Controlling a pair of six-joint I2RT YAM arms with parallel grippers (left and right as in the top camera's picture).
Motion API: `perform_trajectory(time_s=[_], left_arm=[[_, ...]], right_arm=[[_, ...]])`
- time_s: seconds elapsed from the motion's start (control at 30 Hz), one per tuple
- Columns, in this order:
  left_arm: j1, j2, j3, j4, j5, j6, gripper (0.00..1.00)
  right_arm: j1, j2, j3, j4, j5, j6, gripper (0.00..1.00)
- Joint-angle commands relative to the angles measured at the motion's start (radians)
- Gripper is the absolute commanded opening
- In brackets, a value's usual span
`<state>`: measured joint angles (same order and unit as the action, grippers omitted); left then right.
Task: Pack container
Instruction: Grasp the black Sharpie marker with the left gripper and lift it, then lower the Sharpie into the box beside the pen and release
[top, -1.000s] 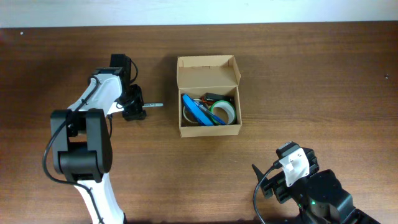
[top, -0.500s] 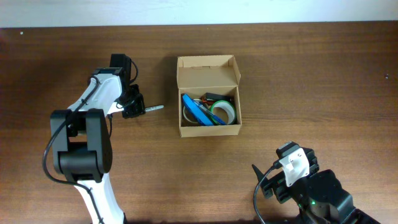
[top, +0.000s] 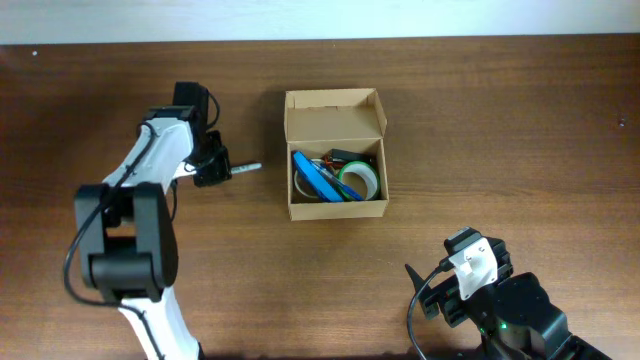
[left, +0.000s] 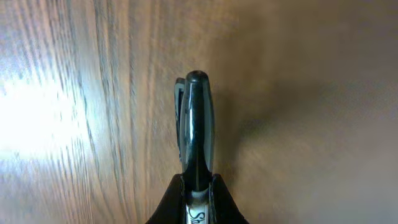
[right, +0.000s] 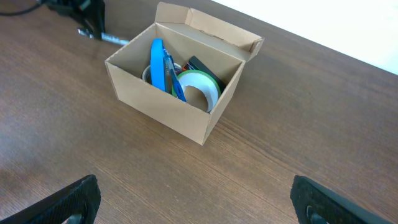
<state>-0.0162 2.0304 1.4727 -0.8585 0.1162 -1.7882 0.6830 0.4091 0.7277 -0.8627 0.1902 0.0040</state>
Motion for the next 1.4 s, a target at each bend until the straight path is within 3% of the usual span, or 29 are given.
perform_trajectory(time_s=[0.0, 0.23, 0.47, 0.83, 1.07, 1.37], left_arm=[[0.005, -0.118, 0.010, -0.011, -0.031, 0.060, 0.02], [-0.023, -0.239, 0.010, -0.025, -0.032, 0.124, 0.02], [-0.131, -0.288, 0.026, -0.025, -0.030, 0.138, 0.02], [-0.357, -0.272, 0.105, -0.024, -0.030, 0.158, 0.03], [-0.438, -0.199, 0.148, -0.024, -0.012, 0.251, 0.06], [-0.505, -0.116, 0.174, -0.023, 0.043, 0.269, 0.06]], right_arm=[[-0.005, -0.005, -0.005, 0.003, 0.002, 0.012, 0.99], [-0.005, -0.005, -0.005, 0.003, 0.002, 0.012, 0.99], [-0.005, -0.005, -0.005, 0.003, 0.002, 0.012, 0.99], [-0.005, -0.005, -0.005, 0.003, 0.002, 0.012, 0.99], [-0.005, -0.005, -0.005, 0.003, 0.002, 0.012, 0.99], [-0.005, -0.005, -0.005, 0.003, 0.002, 0.012, 0.99]])
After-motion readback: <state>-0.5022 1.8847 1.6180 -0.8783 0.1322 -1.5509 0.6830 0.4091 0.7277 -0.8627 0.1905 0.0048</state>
